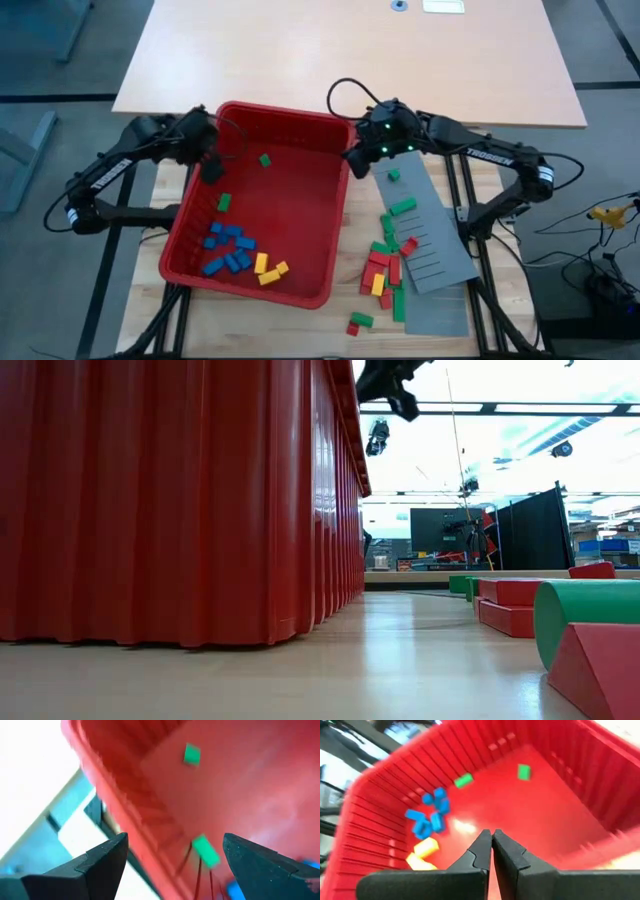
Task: Sort blocks
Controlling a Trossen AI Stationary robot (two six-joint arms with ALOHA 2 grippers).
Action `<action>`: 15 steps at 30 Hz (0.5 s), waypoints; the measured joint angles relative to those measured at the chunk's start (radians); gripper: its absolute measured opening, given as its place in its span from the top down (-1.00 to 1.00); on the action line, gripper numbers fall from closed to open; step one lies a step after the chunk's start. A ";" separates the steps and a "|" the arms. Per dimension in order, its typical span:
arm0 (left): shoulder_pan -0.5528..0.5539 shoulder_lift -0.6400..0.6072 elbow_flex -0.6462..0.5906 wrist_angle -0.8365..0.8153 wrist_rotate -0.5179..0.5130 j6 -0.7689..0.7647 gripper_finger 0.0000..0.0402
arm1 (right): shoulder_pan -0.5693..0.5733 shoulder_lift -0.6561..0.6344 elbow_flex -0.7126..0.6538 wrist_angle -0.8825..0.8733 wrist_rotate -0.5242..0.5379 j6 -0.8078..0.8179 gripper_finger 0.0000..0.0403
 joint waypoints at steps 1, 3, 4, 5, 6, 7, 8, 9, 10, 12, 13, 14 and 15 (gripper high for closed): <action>0.000 0.001 0.000 -0.035 0.000 -0.019 -0.55 | 0.000 -0.007 0.000 -0.030 0.012 0.000 1.00; 0.000 0.004 -0.004 -0.094 0.000 -0.066 -0.55 | 0.000 -0.018 0.000 -0.084 0.034 0.000 1.00; 0.000 0.005 -0.010 -0.111 0.000 -0.088 -0.55 | 0.000 -0.021 0.000 -0.103 0.041 0.000 1.00; 0.000 0.004 -0.017 -0.109 0.000 -0.109 -0.55 | 0.000 -0.023 0.000 -0.118 0.050 0.001 1.00; 0.000 0.001 -0.023 -0.101 0.002 -0.133 -0.55 | 0.000 -0.025 0.000 -0.128 0.054 0.000 1.00; 0.000 -0.002 -0.029 -0.103 0.013 -0.156 -0.55 | 0.000 -0.025 0.000 -0.137 0.054 0.001 1.00; 0.000 -0.004 -0.033 -0.107 0.029 -0.173 -0.55 | 0.001 -0.026 0.000 -0.145 0.054 0.006 1.00; 0.000 -0.004 -0.037 -0.105 0.034 -0.188 -0.55 | 0.002 -0.026 0.000 -0.151 0.054 0.013 1.00; 0.000 -0.003 -0.043 -0.104 0.036 -0.204 -0.55 | 0.002 -0.026 0.000 -0.159 0.054 0.022 1.00; 0.000 -0.002 -0.062 -0.104 0.041 -0.231 -0.55 | 0.003 -0.025 0.000 -0.185 0.052 0.034 1.00; 0.000 -0.002 -0.071 -0.104 0.041 -0.242 -0.55 | 0.003 -0.025 0.000 -0.200 0.052 0.036 1.00; 0.000 -0.002 -0.080 -0.105 0.040 -0.253 -0.55 | 0.005 -0.022 0.000 -0.212 0.053 0.039 1.00; 0.000 -0.002 -0.089 -0.105 0.032 -0.265 -0.55 | 0.004 -0.020 0.000 -0.219 0.053 0.040 1.00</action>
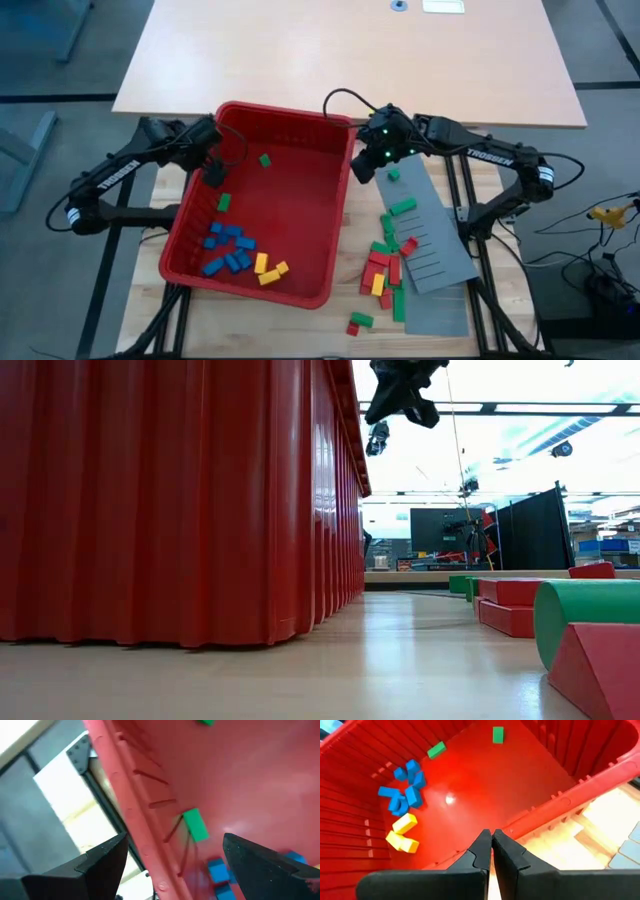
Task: Sort blocks
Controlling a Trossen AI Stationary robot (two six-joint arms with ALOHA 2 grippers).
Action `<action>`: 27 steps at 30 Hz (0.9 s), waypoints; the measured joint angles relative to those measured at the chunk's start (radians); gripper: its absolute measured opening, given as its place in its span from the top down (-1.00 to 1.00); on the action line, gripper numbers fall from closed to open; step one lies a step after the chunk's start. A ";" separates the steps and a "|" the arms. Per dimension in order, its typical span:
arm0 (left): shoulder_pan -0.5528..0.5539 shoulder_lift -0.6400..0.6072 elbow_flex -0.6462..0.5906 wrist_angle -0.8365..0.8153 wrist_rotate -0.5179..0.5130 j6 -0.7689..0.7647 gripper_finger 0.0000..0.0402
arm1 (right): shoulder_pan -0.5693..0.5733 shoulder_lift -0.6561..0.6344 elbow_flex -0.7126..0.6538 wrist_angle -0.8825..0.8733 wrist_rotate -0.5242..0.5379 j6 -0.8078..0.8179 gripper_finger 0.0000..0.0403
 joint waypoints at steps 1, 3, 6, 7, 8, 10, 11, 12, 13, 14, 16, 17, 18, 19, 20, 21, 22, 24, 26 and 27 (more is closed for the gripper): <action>0.000 0.000 -0.007 0.000 -0.016 -0.008 -0.55 | 0.000 0.001 -0.001 -0.004 0.001 0.000 1.00; 0.000 0.000 -0.022 0.001 -0.040 -0.026 -0.55 | 0.004 0.001 -0.010 -0.003 0.001 0.004 1.00; 0.001 -0.001 -0.041 0.000 -0.051 -0.046 -0.55 | 0.005 0.001 -0.024 -0.003 0.000 0.006 1.00; 0.001 -0.002 -0.047 0.000 -0.053 -0.053 -0.55 | 0.005 0.001 -0.029 -0.004 0.000 0.007 1.00; 0.001 -0.004 -0.054 0.001 -0.053 -0.060 -0.55 | 0.005 0.001 -0.035 -0.004 0.001 0.014 1.00; 0.001 -0.007 -0.063 0.000 -0.053 -0.074 -0.55 | 0.005 0.001 -0.046 -0.002 0.001 0.024 1.00; 0.001 -0.008 -0.064 0.000 -0.053 -0.084 -0.55 | 0.005 0.001 -0.053 -0.001 0.001 0.030 1.00; 0.001 -0.011 -0.065 0.001 -0.053 -0.090 -0.55 | 0.005 0.001 -0.061 -0.001 0.001 0.037 1.00; 0.001 -0.013 -0.067 0.000 -0.053 -0.090 -0.55 | 0.005 0.001 -0.071 0.001 0.000 0.043 1.00; 0.001 -0.014 -0.067 0.001 -0.051 -0.091 -0.55 | 0.005 0.001 -0.082 0.007 0.000 0.049 1.00; 0.001 -0.014 -0.070 0.000 -0.032 -0.102 -0.55 | 0.005 0.002 -0.099 0.014 -0.001 0.058 1.00; 0.001 -0.014 -0.073 0.001 -0.022 -0.106 -0.55 | 0.005 0.002 -0.107 0.017 -0.002 0.063 1.00; 0.000 -0.014 -0.076 0.001 -0.013 -0.108 -0.55 | 0.005 0.002 -0.115 0.022 -0.002 0.066 1.00; 0.000 -0.014 -0.080 0.001 -0.002 -0.110 -0.55 | 0.005 0.002 -0.123 0.033 -0.002 0.069 1.00; 0.000 -0.014 -0.088 0.001 0.004 -0.114 -0.55 | 0.005 0.002 -0.131 0.046 -0.002 0.072 1.00; 0.000 -0.014 -0.097 0.001 0.011 -0.116 -0.55 | 0.005 0.002 -0.138 0.059 -0.003 0.076 1.00; 0.000 -0.014 -0.108 0.001 0.012 -0.120 -0.55 | 0.005 0.002 -0.144 0.074 -0.005 0.080 1.00; 0.000 -0.014 -0.134 0.001 0.013 -0.131 -0.55 | 0.005 0.002 -0.157 0.098 -0.009 0.084 1.00; 0.000 -0.014 -0.157 0.001 0.018 -0.132 -0.55 | 0.005 0.002 -0.169 0.111 -0.010 0.094 1.00; 0.000 -0.014 -0.167 0.001 0.019 -0.132 -0.55 | 0.005 0.002 -0.173 0.117 -0.010 0.099 1.00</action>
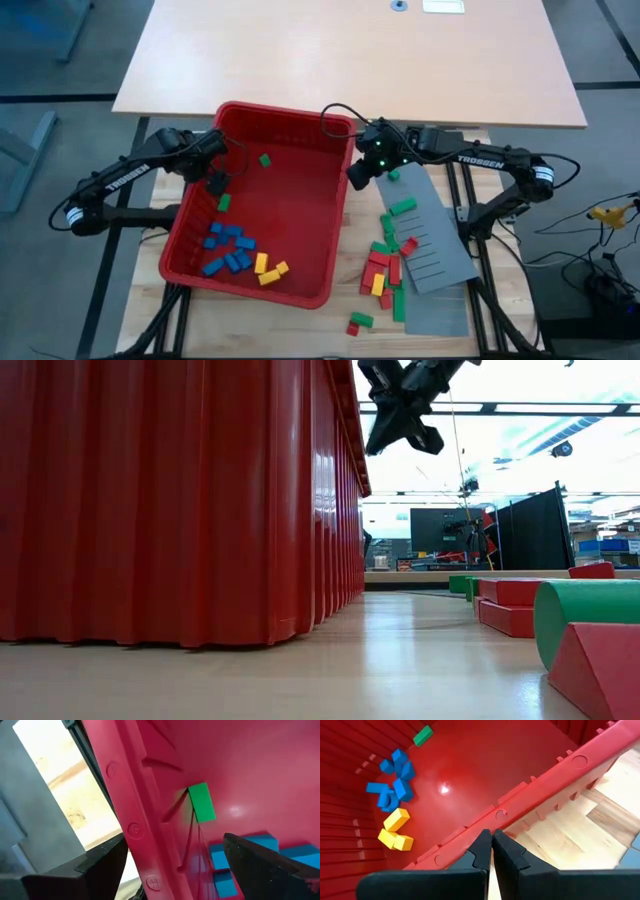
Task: Sort blocks
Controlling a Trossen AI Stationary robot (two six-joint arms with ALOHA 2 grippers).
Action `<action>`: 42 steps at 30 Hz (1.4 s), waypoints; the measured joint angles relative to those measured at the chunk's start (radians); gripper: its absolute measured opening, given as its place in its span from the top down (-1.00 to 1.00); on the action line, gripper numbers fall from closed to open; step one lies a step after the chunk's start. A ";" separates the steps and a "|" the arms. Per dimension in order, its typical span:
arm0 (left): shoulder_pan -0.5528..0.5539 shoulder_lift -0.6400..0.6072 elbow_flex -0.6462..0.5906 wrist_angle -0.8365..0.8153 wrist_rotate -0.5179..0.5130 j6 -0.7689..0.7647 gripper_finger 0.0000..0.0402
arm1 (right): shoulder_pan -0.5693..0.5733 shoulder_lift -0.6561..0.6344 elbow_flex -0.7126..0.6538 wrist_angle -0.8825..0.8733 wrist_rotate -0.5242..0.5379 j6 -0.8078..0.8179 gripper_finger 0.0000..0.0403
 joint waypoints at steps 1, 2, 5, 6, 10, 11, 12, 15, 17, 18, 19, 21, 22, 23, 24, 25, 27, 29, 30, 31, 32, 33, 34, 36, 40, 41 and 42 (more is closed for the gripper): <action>0.000 0.000 -0.009 0.000 0.000 0.000 -0.55 | 0.000 0.000 -0.002 0.002 0.000 0.003 1.00; 0.000 0.000 -0.014 0.000 0.000 -0.001 -0.55 | 0.000 0.000 -0.003 0.002 0.000 0.005 1.00; 0.000 0.000 -0.021 0.000 0.000 -0.007 -0.55 | 0.000 0.000 -0.004 0.002 0.000 0.009 1.00; 0.000 0.000 -0.022 0.001 -0.001 -0.008 -0.55 | 0.000 0.000 -0.004 0.002 0.000 0.010 1.00; 0.000 0.000 -0.021 0.014 -0.001 -0.008 -0.55 | 0.000 0.000 -0.005 0.008 -0.001 0.012 1.00; 0.000 0.000 -0.021 0.018 -0.001 -0.007 -0.55 | 0.000 0.000 -0.005 0.009 -0.002 0.012 1.00; 0.000 0.000 -0.021 0.023 -0.001 -0.008 -0.55 | 0.000 0.000 -0.005 0.011 -0.004 0.012 1.00; 0.000 0.000 -0.021 0.036 -0.001 -0.007 -0.51 | 0.000 0.000 -0.005 0.036 -0.021 0.012 1.00; 0.001 0.000 -0.022 0.038 -0.004 -0.009 -0.36 | 0.000 0.000 -0.005 0.046 -0.024 0.021 1.00; 0.001 0.000 -0.022 0.038 -0.009 -0.009 -0.23 | 0.000 0.000 -0.005 0.053 -0.026 0.022 1.00; 0.001 0.000 -0.022 0.038 -0.012 -0.010 -0.09 | 0.000 0.000 -0.005 0.057 -0.026 0.022 1.00; 0.002 0.000 -0.022 0.050 -0.010 -0.010 0.26 | 0.000 0.000 -0.005 0.054 -0.026 0.022 1.00; 0.002 -0.001 -0.019 0.063 0.004 -0.030 0.44 | 0.000 0.000 -0.005 0.055 -0.026 0.022 1.00; 0.002 -0.002 -0.019 0.083 0.022 -0.051 0.52 | 0.000 0.000 -0.005 0.054 -0.026 0.021 1.00; 0.002 -0.003 -0.019 0.098 0.033 -0.050 0.52 | 0.000 0.000 -0.005 0.054 -0.026 0.020 1.00; 0.002 -0.002 -0.019 0.106 0.037 -0.045 0.52 | 0.000 0.000 -0.005 0.054 -0.026 0.018 1.00; 0.001 -0.001 -0.019 0.117 0.049 -0.035 0.52 | 0.000 0.000 -0.005 0.053 -0.026 0.018 1.00; 0.001 0.000 -0.020 0.130 0.061 -0.015 0.52 | 0.000 0.000 -0.005 0.054 -0.026 0.016 1.00; 0.001 0.002 -0.020 0.133 0.060 -0.008 0.52 | 0.000 0.000 -0.005 0.053 -0.026 0.012 1.00; 0.000 0.002 -0.020 0.137 0.060 -0.004 0.52 | 0.000 0.000 -0.005 0.053 -0.026 0.010 1.00; 0.000 0.001 -0.019 0.138 0.059 -0.001 0.52 | 0.000 0.000 -0.005 0.053 -0.026 0.008 1.00; 0.000 0.001 -0.016 0.136 0.056 -0.001 0.52 | 0.002 0.000 -0.005 0.054 -0.026 0.008 1.00; 0.000 0.001 -0.009 0.131 0.051 -0.002 0.52 | 0.002 0.000 -0.005 0.054 -0.026 0.007 1.00; -0.001 0.001 0.019 0.120 0.040 -0.003 0.53 | 0.002 0.000 -0.005 0.054 -0.026 0.007 1.00; -0.001 0.002 0.112 0.087 0.008 -0.019 0.56 | 0.002 0.000 -0.005 0.054 -0.026 0.001 1.00; -0.001 0.006 0.140 0.072 -0.007 -0.026 0.56 | 0.002 0.000 -0.005 0.055 -0.026 0.001 1.00; -0.001 0.010 0.171 0.054 -0.024 -0.033 0.56 | 0.002 0.000 -0.005 0.056 -0.026 0.001 1.00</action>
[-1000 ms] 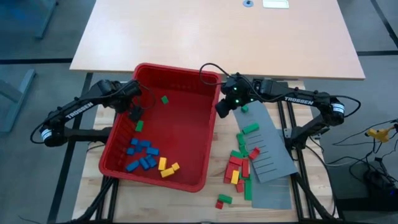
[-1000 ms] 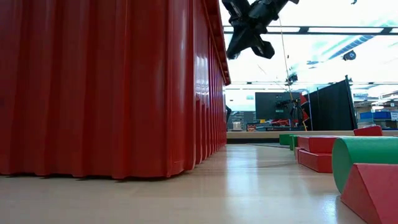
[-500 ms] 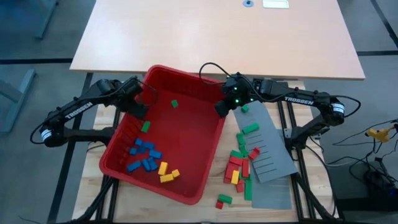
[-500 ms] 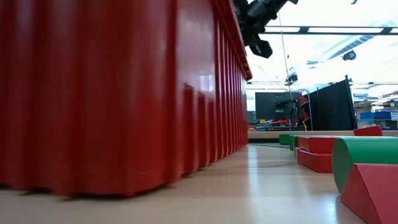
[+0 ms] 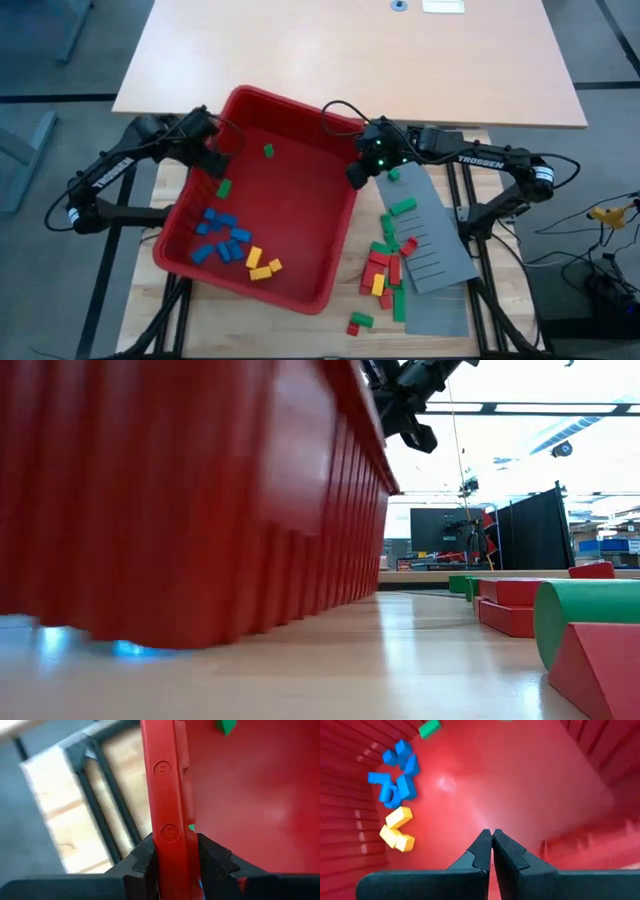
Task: Sort blocks
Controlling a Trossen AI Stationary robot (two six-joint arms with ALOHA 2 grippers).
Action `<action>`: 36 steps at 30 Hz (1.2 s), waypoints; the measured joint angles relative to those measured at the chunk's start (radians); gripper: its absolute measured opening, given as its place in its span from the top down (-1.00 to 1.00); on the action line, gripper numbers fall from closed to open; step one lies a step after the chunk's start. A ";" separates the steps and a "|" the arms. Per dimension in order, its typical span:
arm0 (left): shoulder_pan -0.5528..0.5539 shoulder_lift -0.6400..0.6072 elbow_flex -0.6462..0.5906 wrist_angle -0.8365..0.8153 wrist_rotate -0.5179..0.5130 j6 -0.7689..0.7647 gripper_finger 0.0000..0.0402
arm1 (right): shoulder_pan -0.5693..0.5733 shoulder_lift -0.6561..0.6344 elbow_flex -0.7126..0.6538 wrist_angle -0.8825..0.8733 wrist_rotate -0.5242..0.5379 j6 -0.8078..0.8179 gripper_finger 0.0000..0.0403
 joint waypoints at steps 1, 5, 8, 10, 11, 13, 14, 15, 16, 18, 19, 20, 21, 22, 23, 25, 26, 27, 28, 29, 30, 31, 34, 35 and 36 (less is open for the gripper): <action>0.001 0.003 0.029 -0.020 -0.023 -0.001 0.56 | 0.000 0.000 0.000 0.001 0.000 0.000 1.00; 0.000 0.029 0.128 -0.062 -0.046 -0.020 0.57 | 0.000 0.000 0.000 0.016 0.001 -0.001 1.00; 0.000 0.044 0.179 -0.064 -0.035 -0.023 0.57 | 0.002 0.000 0.000 0.031 0.003 -0.001 1.00; 0.000 0.058 0.199 -0.062 -0.034 -0.021 0.57 | 0.002 0.000 0.000 0.033 0.005 0.000 1.00; 0.000 0.065 0.206 -0.062 -0.033 -0.017 0.57 | 0.002 0.000 0.000 0.038 0.005 0.003 1.00; -0.003 0.075 0.213 -0.058 -0.030 -0.008 0.57 | 0.007 0.000 0.000 0.043 0.005 0.004 1.00; -0.003 0.082 0.216 -0.058 -0.030 -0.003 0.57 | 0.008 0.000 0.000 0.044 0.009 0.004 1.00; -0.003 0.090 0.222 -0.059 -0.030 0.002 0.57 | 0.009 0.000 0.000 0.047 0.008 0.005 1.00; -0.002 0.096 0.228 -0.057 -0.029 0.008 0.57 | 0.009 0.000 0.000 0.048 0.008 0.007 1.00; -0.003 0.107 0.243 -0.068 -0.020 0.018 0.57 | 0.011 0.000 0.000 0.048 0.008 0.008 1.00; -0.003 0.113 0.256 -0.072 -0.013 0.023 0.57 | 0.011 0.000 0.000 0.048 0.008 0.010 1.00; -0.004 0.120 0.271 -0.074 -0.005 0.027 0.57 | 0.011 0.000 0.000 0.048 0.009 0.011 1.00; -0.004 0.123 0.284 -0.074 0.002 0.030 0.57 | 0.011 0.000 0.000 0.049 0.008 0.011 1.00; -0.004 0.126 0.296 -0.075 0.008 0.035 0.58 | 0.011 0.000 0.000 0.049 0.009 0.011 1.00; -0.005 0.129 0.309 -0.074 0.016 0.035 0.58 | 0.011 0.000 0.000 0.050 0.009 0.012 1.00; -0.007 0.134 0.334 -0.061 0.028 0.035 0.59 | 0.011 0.000 0.000 0.050 0.009 0.019 1.00; -0.008 0.134 0.343 -0.050 0.028 0.039 0.59 | 0.011 0.000 0.000 0.050 0.009 0.021 1.00; -0.008 0.134 0.349 -0.042 0.027 0.043 0.59 | 0.011 0.000 0.000 0.051 0.009 0.021 1.00; -0.008 0.135 0.353 -0.039 0.027 0.047 0.59 | 0.011 0.000 0.000 0.050 0.009 0.021 1.00; -0.007 0.136 0.356 -0.039 0.023 0.049 0.59 | 0.011 0.000 0.000 0.051 0.010 0.021 1.00; -0.007 0.137 0.359 -0.039 0.018 0.049 0.59 | 0.011 0.000 0.000 0.051 0.010 0.021 1.00; -0.007 0.137 0.359 -0.038 0.012 0.049 0.59 | 0.011 0.000 0.000 0.050 0.012 0.020 1.00; -0.006 0.137 0.360 -0.044 0.004 0.050 0.59 | 0.011 0.000 0.000 0.051 0.020 0.020 1.00; -0.009 0.137 0.363 -0.047 0.004 0.050 0.59 | 0.011 0.000 0.000 0.051 0.022 0.020 1.00; -0.014 0.138 0.369 -0.052 0.004 0.050 0.59 | 0.011 0.000 0.000 0.051 0.028 0.022 1.00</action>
